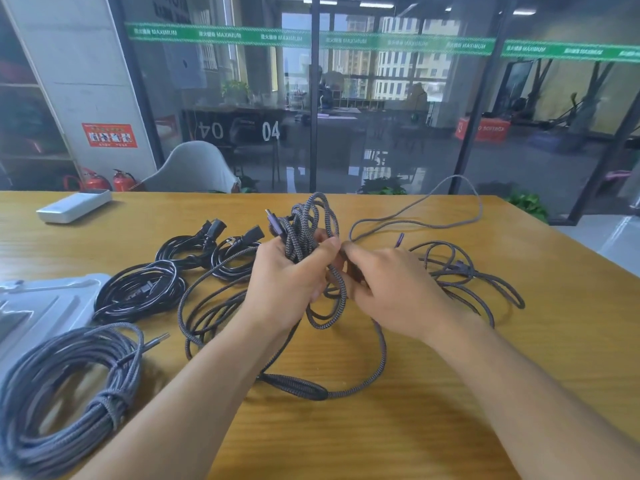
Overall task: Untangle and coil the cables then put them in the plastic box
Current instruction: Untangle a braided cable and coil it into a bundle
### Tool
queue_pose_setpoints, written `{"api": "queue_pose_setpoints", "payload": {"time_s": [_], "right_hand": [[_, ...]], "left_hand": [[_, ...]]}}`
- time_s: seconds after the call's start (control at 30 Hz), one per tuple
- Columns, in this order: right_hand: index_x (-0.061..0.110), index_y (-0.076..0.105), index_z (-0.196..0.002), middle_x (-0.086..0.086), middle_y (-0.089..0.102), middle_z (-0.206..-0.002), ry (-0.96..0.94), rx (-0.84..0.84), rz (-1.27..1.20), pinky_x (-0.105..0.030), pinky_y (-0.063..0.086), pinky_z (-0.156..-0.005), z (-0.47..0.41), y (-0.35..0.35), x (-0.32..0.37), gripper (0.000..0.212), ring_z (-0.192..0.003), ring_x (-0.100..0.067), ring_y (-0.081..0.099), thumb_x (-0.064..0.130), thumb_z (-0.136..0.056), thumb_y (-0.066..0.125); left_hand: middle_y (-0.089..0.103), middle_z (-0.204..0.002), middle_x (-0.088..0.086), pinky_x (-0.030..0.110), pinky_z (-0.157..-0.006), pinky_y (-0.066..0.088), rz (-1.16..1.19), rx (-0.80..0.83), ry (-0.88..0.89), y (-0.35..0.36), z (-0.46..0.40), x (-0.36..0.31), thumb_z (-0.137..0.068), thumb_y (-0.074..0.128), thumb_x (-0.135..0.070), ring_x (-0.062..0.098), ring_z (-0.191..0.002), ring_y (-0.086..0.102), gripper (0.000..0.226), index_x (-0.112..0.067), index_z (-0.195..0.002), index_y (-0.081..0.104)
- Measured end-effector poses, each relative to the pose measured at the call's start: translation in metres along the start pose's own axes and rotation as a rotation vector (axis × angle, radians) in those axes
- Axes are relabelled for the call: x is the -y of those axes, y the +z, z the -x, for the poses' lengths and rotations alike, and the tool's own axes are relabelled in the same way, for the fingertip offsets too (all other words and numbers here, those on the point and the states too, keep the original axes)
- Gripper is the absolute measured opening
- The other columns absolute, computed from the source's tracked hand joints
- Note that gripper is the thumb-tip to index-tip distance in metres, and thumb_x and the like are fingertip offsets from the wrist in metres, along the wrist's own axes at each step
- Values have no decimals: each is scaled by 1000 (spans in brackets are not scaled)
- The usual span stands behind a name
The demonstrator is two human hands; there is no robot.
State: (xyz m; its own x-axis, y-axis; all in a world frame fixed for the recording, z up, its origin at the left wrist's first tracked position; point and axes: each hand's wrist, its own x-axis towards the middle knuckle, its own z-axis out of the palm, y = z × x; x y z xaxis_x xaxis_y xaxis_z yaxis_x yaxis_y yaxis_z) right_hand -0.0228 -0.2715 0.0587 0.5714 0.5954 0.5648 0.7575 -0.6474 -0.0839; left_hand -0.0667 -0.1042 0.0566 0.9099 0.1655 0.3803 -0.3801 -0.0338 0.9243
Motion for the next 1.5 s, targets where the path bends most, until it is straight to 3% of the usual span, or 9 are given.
{"api": "queue_pose_setpoints", "payload": {"time_s": [0.17,0.33,0.5,0.63,0.87,1.03,1.17,1.3,1.5], "right_hand": [[23,62,-79,6,63,-63,264,383,-25,-33,46,-61,6,-4,-21,33,-57,-10,55,50,-98,58],[21,59,-69,8,59,-52,400,497,-78,-31,45,-57,10,-18,-39,44,-43,-8,49,49,-103,56],[28,66,-82,11,68,-62,430,-35,-6,-23,37,-54,12,-12,-47,31,-58,0,62,42,-106,53],[24,74,-94,12,72,-69,426,-356,-300,-14,39,-56,10,-7,-49,14,-63,3,64,23,-103,63],[26,61,-89,8,59,-63,166,-152,0,-37,42,-52,6,-4,-40,47,-59,-23,56,55,-107,30],[22,62,-104,5,67,-67,36,-113,135,-34,35,-50,1,-1,-15,8,-58,-26,62,28,-106,59],[26,37,-119,5,65,-69,140,-3,42,-43,47,-59,-1,3,-12,31,-63,-29,59,14,-100,58],[20,38,-116,8,52,-63,174,-3,3,-42,44,-58,0,0,-5,20,-58,-26,52,29,-104,52],[25,37,-112,10,58,-70,258,81,72,-33,25,-52,1,2,-8,29,-64,-20,57,21,-100,63]], "left_hand": [[44,-54,-3,28,-49,39,-24,-214,-6,-26,-15,-8,-102,65,-18,17,-48,39,20,-10,-85,59],[47,-57,7,27,-49,42,-157,-203,33,-34,-13,-4,-103,63,-19,18,-47,41,23,-13,-81,61],[45,-56,7,35,-54,38,-181,-159,46,-29,-12,-7,-103,63,-19,20,-51,39,30,-16,-73,57],[45,-52,5,36,-57,39,-150,-156,18,-28,-12,-8,-104,62,-20,21,-50,39,32,-11,-74,55],[42,-53,2,37,-55,36,-145,-71,-42,-15,-6,-5,-103,62,-22,21,-50,36,34,-13,-73,51],[44,-45,-9,22,-48,34,-268,77,-3,0,3,-1,-101,67,-28,12,-41,35,41,-26,-63,51],[56,-51,-12,18,-48,39,-277,158,103,2,4,-2,-93,77,-40,6,-45,47,29,-24,-72,63],[55,-60,-7,27,-55,42,-340,214,96,2,3,1,-66,93,-54,11,-53,45,46,-24,-91,69],[50,-53,-2,31,-51,42,-457,273,106,3,2,3,-78,88,-28,13,-49,41,23,-28,-79,64]]}}
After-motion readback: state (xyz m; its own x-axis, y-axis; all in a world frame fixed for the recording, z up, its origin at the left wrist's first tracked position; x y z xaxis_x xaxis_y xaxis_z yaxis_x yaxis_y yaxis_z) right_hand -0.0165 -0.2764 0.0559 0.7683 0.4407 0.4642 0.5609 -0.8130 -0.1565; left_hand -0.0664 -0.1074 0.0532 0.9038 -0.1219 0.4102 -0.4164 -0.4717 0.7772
